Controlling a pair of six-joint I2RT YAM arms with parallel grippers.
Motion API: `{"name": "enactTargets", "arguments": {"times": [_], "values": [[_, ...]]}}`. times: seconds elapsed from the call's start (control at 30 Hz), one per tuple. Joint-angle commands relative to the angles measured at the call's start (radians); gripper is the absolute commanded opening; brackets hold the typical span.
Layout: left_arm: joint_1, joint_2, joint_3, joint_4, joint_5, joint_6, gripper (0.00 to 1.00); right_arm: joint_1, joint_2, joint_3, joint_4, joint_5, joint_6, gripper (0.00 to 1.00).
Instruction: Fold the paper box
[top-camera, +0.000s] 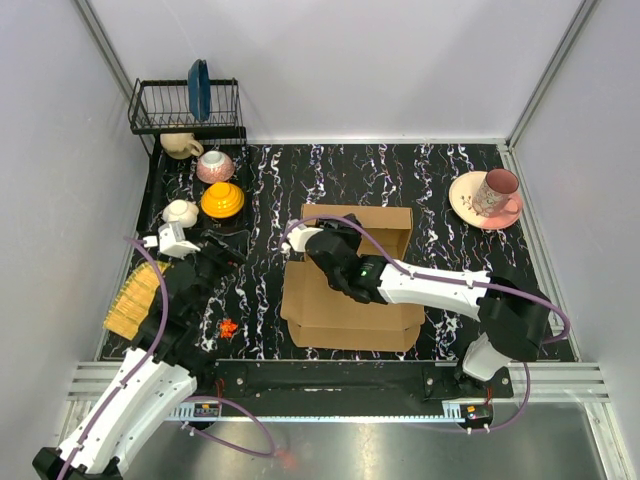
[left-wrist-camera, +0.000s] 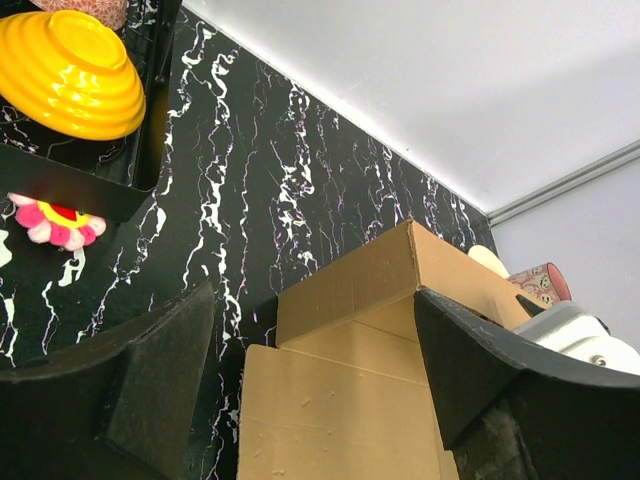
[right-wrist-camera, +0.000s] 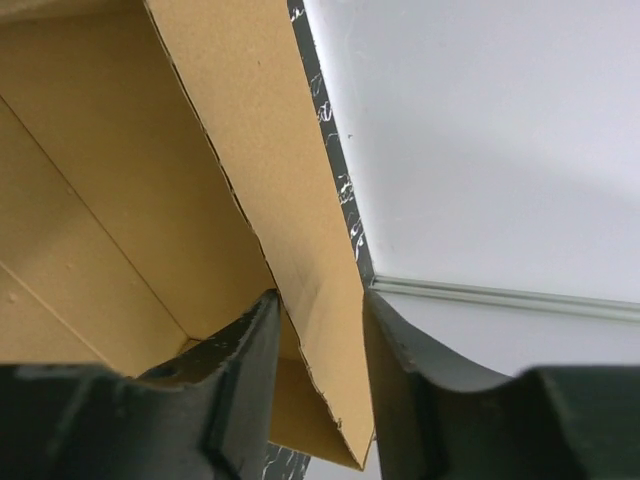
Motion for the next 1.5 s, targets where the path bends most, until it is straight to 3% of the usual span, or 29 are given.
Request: {"name": "enactTargets", "arguments": {"times": [0.0,0.23,0.43,0.63,0.73,0.93,1.1,1.13,1.17,1.2,1.23,1.3,1.33,1.47], "values": [[0.003,0.006,-0.008,0.025,0.019,0.009,0.83,-0.004,-0.024,0.003,0.024,0.000,-0.011,0.41],[0.003,0.020,-0.011,0.036,0.030,0.002,0.82,-0.020,-0.037,-0.024,0.026,-0.017,0.000,0.36],[0.003,0.008,0.000,0.027,0.016,0.006,0.82,-0.029,-0.017,0.000,0.011,-0.011,0.011,0.06],[0.003,-0.003,0.067,-0.001,-0.030,0.051,0.82,-0.034,-0.010,0.025,0.012,0.006,-0.011,0.00],[0.003,-0.020,0.112,-0.017,-0.069,0.066,0.82,-0.052,-0.027,0.118,-0.066,0.026,0.078,0.00],[0.003,-0.042,0.279,0.004,-0.197,0.156,0.83,-0.208,-0.087,0.493,-0.434,-0.144,0.489,0.00],[0.004,-0.017,0.405,0.021,-0.216,0.222,0.85,-0.450,-0.121,0.679,-0.662,-0.333,0.791,0.00],[0.003,-0.014,0.426,0.022,-0.214,0.222,0.85,-0.498,-0.135,0.698,-0.690,-0.430,0.854,0.00],[0.003,-0.014,0.431,0.022,-0.207,0.216,0.85,-0.544,-0.147,0.690,-0.710,-0.495,1.005,0.00],[0.004,-0.016,0.433,0.018,-0.202,0.209,0.85,-0.664,-0.179,0.674,-0.738,-0.558,1.085,0.00],[0.003,-0.023,0.428,0.018,-0.196,0.195,0.85,-0.719,-0.196,0.613,-0.742,-0.701,1.167,0.00],[0.004,-0.034,0.419,0.013,-0.191,0.181,0.85,-0.869,-0.242,0.470,-0.727,-0.840,1.381,0.00],[0.003,-0.045,0.407,0.009,-0.188,0.169,0.85,-0.905,-0.260,0.410,-0.704,-0.970,1.444,0.00],[0.003,-0.068,0.377,-0.004,-0.173,0.137,0.85,-0.968,-0.355,0.117,-0.466,-1.166,1.827,0.00]]}}
